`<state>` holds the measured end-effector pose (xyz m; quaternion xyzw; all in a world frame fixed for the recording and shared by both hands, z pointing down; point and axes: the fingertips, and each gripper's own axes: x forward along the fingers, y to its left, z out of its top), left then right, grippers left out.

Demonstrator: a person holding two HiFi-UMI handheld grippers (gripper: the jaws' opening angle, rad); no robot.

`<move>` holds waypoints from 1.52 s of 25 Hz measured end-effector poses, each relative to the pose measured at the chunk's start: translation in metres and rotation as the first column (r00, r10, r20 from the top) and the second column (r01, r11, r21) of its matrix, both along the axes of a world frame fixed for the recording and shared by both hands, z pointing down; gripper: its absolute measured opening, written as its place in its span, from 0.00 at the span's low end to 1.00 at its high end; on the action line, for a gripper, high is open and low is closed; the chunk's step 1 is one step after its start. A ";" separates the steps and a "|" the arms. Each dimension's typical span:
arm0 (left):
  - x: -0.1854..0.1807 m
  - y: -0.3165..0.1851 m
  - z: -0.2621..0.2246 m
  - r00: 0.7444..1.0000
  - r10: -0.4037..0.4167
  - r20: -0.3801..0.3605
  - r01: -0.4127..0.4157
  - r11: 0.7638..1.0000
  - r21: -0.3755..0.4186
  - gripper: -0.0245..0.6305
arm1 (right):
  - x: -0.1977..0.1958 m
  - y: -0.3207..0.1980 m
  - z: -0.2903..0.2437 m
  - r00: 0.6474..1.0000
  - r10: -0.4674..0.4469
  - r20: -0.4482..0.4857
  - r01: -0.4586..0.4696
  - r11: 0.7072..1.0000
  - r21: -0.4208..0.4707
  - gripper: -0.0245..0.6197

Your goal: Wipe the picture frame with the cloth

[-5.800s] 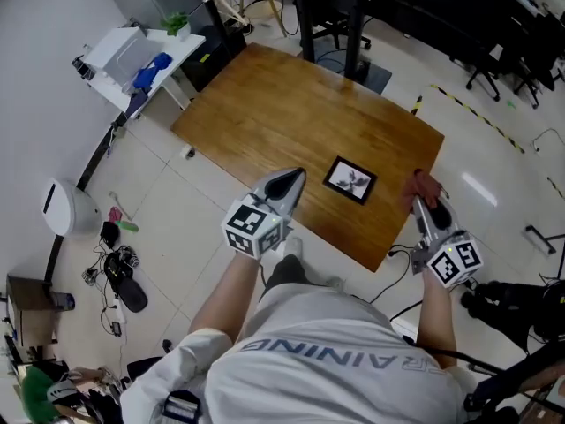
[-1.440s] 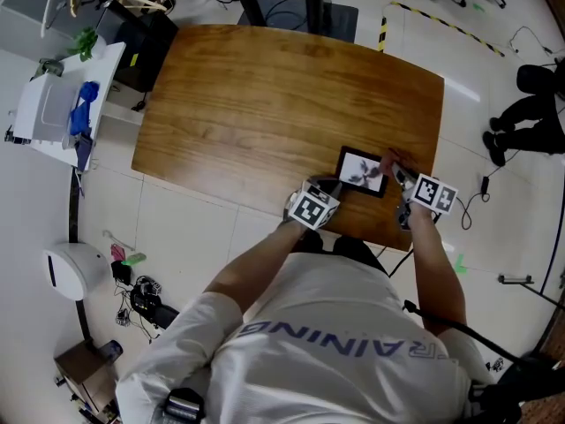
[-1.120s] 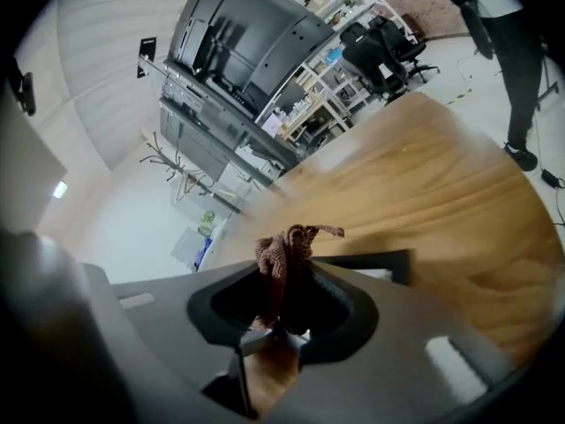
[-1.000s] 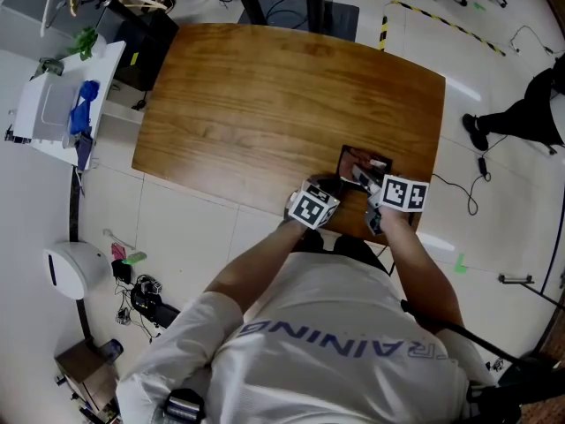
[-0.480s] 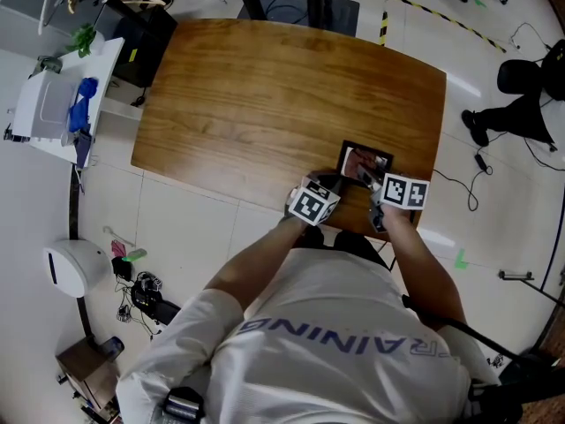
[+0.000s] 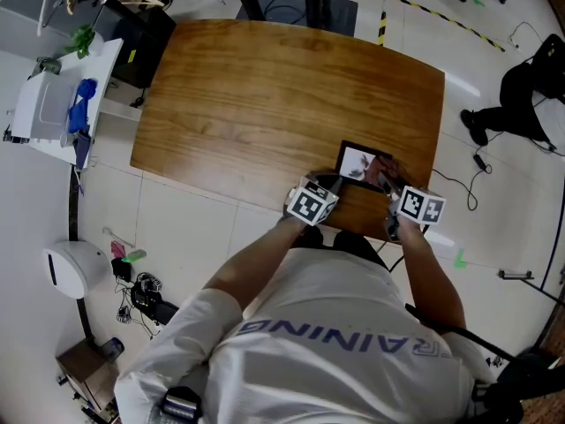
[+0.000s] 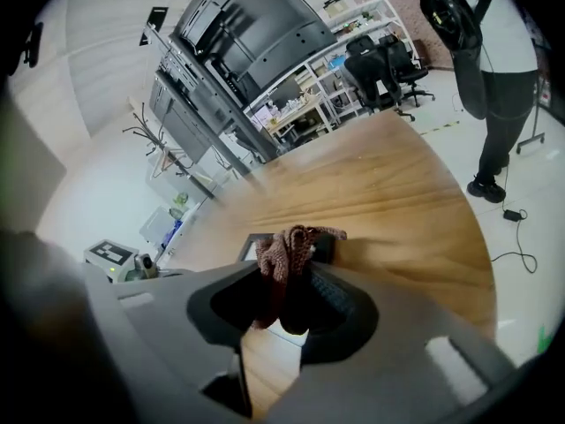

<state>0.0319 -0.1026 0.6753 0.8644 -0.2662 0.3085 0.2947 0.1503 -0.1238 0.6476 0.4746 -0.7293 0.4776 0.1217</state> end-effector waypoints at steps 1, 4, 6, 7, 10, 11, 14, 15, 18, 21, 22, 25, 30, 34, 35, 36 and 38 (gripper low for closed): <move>0.000 0.000 0.000 1.000 0.001 -0.001 -0.001 1.000 -0.001 0.05 | 0.006 0.002 -0.001 1.000 0.011 -0.006 -0.011 1.000 0.003 0.22; -0.002 0.000 0.001 1.000 0.003 0.001 -0.003 1.000 0.002 0.05 | 0.016 0.008 -0.001 0.999 0.033 -0.004 -0.033 0.999 0.009 0.22; -0.002 0.000 0.002 1.000 0.003 0.003 -0.003 1.000 0.004 0.05 | 0.017 0.009 0.000 0.999 0.039 0.002 -0.039 0.999 0.011 0.23; -0.002 0.000 0.002 1.000 0.003 0.003 -0.003 1.000 0.004 0.05 | 0.017 0.008 0.001 0.999 0.041 0.004 -0.041 0.999 0.012 0.23; -0.001 0.001 0.002 1.000 0.008 -0.002 -0.008 1.000 -0.008 0.05 | 0.016 0.008 0.003 0.999 0.048 0.010 -0.048 0.999 0.012 0.23; -0.002 0.000 0.000 1.000 0.007 -0.011 -0.007 1.000 -0.013 0.05 | 0.016 0.009 0.003 0.999 0.047 0.010 -0.047 0.999 0.013 0.23; 0.000 -0.019 -0.014 0.998 -0.020 -0.067 0.020 1.000 -0.002 0.05 | 0.015 0.009 0.003 0.999 0.035 0.004 -0.035 0.999 0.022 0.23; 0.002 -0.031 -0.019 0.996 -0.029 -0.081 0.030 1.000 0.005 0.05 | 0.015 0.008 0.003 0.999 0.033 0.003 -0.034 0.999 0.024 0.23; 0.010 -0.069 -0.026 0.997 -0.032 -0.075 0.034 0.999 0.019 0.05 | 0.014 0.008 0.003 0.999 0.039 0.004 -0.040 0.999 0.025 0.23; 0.018 -0.093 -0.024 0.998 -0.015 -0.057 0.016 1.000 0.013 0.05 | 0.013 0.009 0.004 0.999 0.041 0.002 -0.041 0.999 0.028 0.23; 0.020 -0.097 -0.023 0.998 -0.018 -0.057 0.018 1.000 0.000 0.05 | 0.013 0.009 0.004 0.999 0.041 0.002 -0.041 0.999 0.028 0.22; 0.021 -0.101 -0.018 0.999 -0.024 -0.043 0.022 0.999 -0.030 0.05 | 0.013 0.009 0.004 0.999 0.036 0.001 -0.036 0.999 0.025 0.23; 0.018 -0.098 -0.010 0.999 -0.039 -0.036 0.037 0.997 -0.061 0.05 | 0.014 0.010 0.004 0.999 0.039 0.004 -0.039 0.999 0.023 0.23; 0.017 -0.101 -0.012 0.997 -0.050 -0.056 0.046 0.996 -0.072 0.05 | 0.011 0.007 -0.002 0.999 0.047 0.026 -0.047 0.999 0.023 0.23; 0.017 -0.101 -0.011 0.997 -0.050 -0.060 0.046 0.996 -0.071 0.05 | 0.004 0.006 -0.007 0.998 0.036 0.044 -0.037 0.999 0.028 0.22; 0.018 -0.101 -0.011 0.997 -0.050 -0.063 0.045 0.997 -0.069 0.05 | -0.005 0.005 -0.012 0.998 0.017 0.066 -0.020 0.999 0.034 0.22; 0.018 -0.101 -0.011 0.997 -0.046 -0.062 0.042 0.997 -0.062 0.05 | -0.032 0.004 -0.018 0.993 -0.033 0.113 0.030 0.999 0.031 0.22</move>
